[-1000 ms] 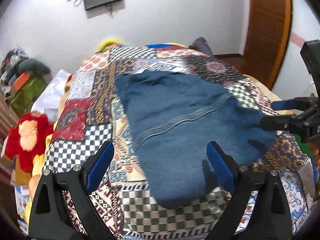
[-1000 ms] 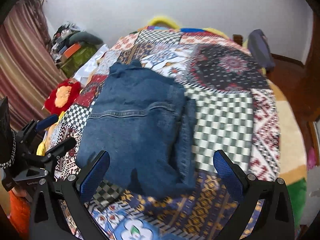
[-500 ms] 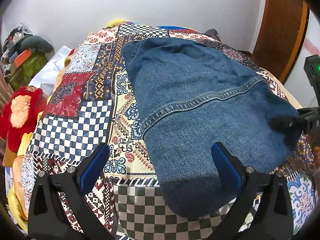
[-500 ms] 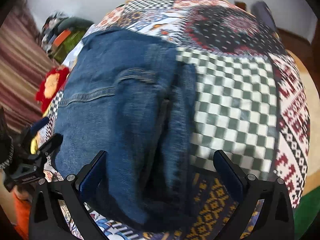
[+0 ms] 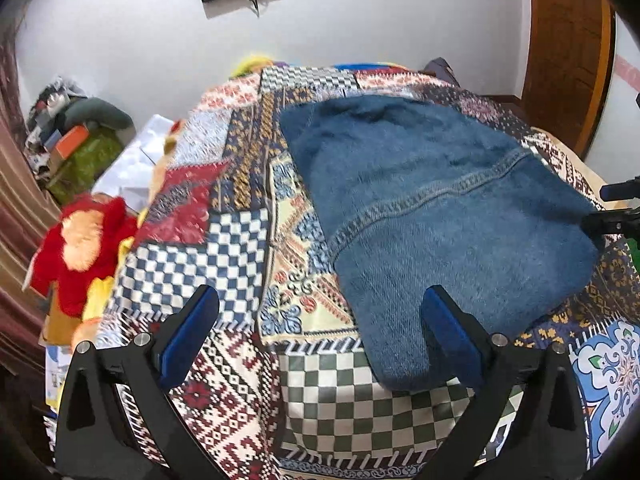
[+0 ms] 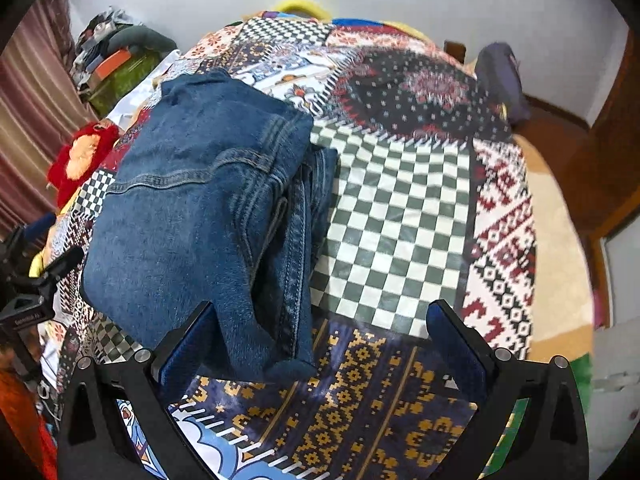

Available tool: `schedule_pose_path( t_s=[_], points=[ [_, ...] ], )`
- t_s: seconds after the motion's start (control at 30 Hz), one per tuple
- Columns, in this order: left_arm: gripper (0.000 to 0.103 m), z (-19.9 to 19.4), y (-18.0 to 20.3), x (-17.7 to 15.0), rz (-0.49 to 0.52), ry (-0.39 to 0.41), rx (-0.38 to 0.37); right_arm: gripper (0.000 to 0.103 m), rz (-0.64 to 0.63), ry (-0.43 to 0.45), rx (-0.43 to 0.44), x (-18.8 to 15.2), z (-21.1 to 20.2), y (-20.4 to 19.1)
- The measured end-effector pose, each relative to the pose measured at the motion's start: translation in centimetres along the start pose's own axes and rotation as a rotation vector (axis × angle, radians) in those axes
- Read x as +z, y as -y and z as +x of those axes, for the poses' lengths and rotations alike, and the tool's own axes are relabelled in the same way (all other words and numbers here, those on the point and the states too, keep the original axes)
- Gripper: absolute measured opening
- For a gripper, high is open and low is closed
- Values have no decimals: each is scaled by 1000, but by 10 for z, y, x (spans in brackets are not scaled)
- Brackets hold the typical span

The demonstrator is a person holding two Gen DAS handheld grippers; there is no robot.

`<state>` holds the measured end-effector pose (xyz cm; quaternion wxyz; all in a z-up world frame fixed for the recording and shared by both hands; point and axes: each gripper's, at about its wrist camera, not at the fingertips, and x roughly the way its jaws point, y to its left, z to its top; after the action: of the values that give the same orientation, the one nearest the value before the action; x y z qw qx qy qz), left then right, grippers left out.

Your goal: Fold large clothes

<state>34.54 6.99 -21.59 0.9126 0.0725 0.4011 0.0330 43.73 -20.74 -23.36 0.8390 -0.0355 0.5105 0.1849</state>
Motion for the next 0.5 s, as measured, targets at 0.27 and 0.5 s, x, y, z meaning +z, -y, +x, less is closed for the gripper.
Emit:
schedule_pose_path(
  t_s=[0.27,0.5],
  points=[
    [103,-5,4,31,8,72,-37,103,-33,90,74,29,-20,-23],
    [103,41,5,68,-11,59,-70,103,-62,84,128,67,9,-43]
  ],
)
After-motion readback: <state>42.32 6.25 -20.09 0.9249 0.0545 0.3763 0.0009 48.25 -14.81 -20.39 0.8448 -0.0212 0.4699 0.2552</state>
